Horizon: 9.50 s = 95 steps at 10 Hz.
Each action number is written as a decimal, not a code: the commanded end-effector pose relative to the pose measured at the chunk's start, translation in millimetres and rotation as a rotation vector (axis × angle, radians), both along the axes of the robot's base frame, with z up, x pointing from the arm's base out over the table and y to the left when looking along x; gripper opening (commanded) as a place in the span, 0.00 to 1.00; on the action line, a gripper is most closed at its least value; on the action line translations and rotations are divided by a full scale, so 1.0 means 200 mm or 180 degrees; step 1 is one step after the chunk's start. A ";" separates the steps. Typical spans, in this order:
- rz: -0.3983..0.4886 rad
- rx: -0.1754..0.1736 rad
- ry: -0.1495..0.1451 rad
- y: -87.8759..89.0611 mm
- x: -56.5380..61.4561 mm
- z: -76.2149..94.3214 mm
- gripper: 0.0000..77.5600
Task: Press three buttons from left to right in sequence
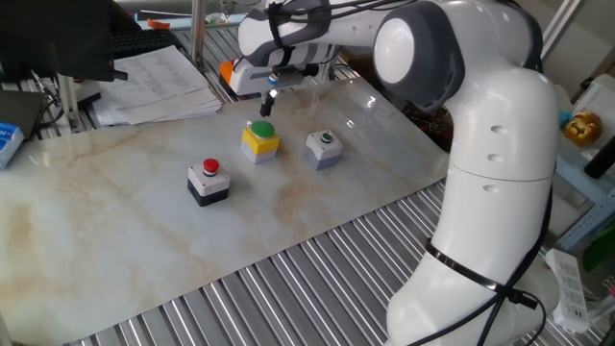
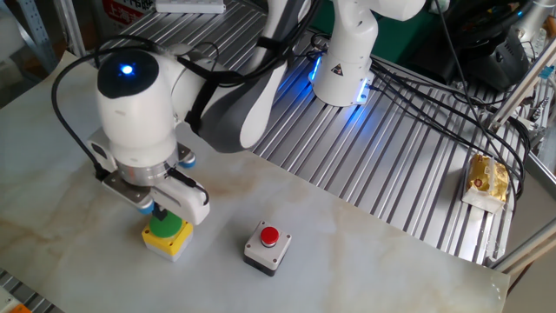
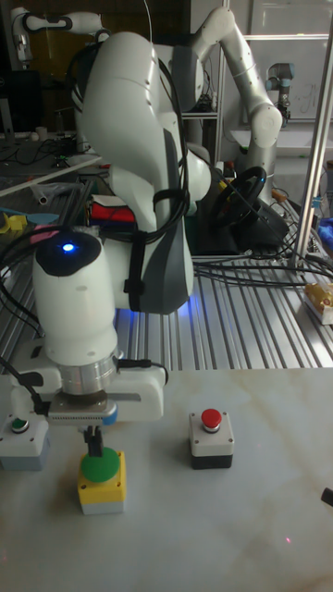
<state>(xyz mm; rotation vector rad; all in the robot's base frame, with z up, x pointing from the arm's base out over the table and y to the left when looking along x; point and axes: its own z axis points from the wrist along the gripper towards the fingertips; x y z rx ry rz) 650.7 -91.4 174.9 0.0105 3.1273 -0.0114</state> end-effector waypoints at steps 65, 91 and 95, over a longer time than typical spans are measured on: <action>-0.0612 0.0087 0.0025 0.58 -0.41 0.07 0.01; -0.0887 0.0158 -0.0094 0.87 -0.46 -0.06 0.01; -0.0908 0.0155 -0.0109 0.89 -0.47 -0.08 0.01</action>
